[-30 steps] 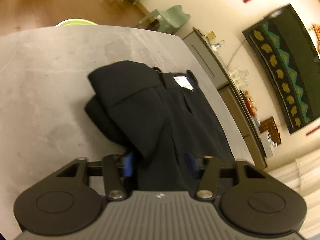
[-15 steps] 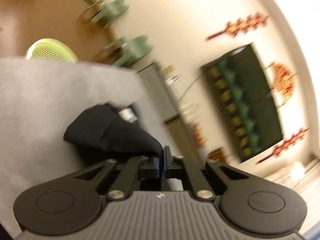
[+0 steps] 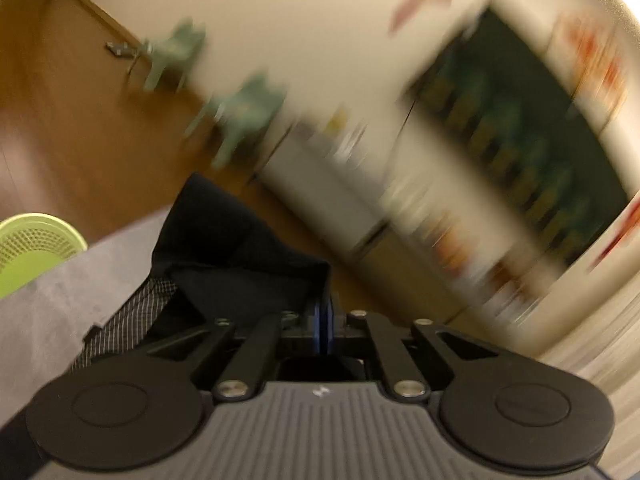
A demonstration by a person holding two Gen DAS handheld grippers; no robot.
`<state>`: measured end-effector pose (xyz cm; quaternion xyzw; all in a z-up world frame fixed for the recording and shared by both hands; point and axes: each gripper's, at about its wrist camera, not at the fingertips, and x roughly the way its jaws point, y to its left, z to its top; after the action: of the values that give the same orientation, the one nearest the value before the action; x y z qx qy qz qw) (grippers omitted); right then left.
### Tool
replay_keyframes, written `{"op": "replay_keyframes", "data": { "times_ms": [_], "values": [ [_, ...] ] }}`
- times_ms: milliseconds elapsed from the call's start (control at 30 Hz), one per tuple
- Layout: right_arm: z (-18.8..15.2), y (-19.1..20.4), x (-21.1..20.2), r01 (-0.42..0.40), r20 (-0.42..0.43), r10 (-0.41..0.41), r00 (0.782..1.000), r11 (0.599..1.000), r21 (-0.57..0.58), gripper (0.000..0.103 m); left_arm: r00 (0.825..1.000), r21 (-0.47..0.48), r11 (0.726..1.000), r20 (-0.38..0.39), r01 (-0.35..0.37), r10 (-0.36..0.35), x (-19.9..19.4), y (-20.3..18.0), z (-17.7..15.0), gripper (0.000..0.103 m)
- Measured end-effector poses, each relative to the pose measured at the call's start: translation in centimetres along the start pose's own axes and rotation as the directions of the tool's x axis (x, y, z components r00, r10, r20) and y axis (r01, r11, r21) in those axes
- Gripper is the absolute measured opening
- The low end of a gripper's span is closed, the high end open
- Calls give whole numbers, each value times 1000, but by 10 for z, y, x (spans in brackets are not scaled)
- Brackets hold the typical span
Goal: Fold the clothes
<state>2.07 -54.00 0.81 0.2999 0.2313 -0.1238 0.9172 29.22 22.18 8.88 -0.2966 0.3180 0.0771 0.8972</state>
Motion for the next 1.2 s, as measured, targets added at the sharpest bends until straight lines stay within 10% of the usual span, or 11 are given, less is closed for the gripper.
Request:
{"op": "replay_keyframes", "data": {
  "times_ms": [100, 300, 567, 633, 700, 833, 900, 1067, 1200],
  "values": [
    [2, -7, 57, 56, -64, -55, 996, 998, 4, 53, 972, 45, 977, -101, -207, 210, 89, 7, -12, 11],
    [7, -20, 172, 167, -193, -164, 968, 986, 2, 53, 992, 99, 988, -23, -121, 124, 81, 32, -38, 14],
    [-38, -2, 163, 166, -279, -256, 925, 937, -307, 41, 969, 288, 945, -140, -158, 205, 81, 80, -110, 17],
    [-42, 0, 157, 293, -208, -422, 882, 838, -460, 45, 962, 220, 954, -135, -205, 238, 66, 113, -106, 6],
    [-41, -12, 147, 363, -159, -480, 862, 807, -467, 64, 982, 123, 980, -85, -155, 166, 33, 139, -94, 19],
    [-35, -7, 118, 515, -33, -589, 807, 731, -448, 46, 997, -52, 998, 78, 33, -29, -50, 182, -68, 32],
    [-44, 35, 91, 443, 19, -491, 871, 770, -459, 46, 985, -115, 987, 144, 115, -98, -84, 202, -60, 41],
    [-122, 194, 57, 68, -33, -119, 992, 751, -656, 54, 996, -173, 982, -46, 73, -82, -79, 239, -101, 41],
    [-218, 353, 53, -311, -257, 175, 950, 573, -758, 62, 989, -213, 976, -131, 40, -69, -62, 255, -112, 40]
  ]
}}
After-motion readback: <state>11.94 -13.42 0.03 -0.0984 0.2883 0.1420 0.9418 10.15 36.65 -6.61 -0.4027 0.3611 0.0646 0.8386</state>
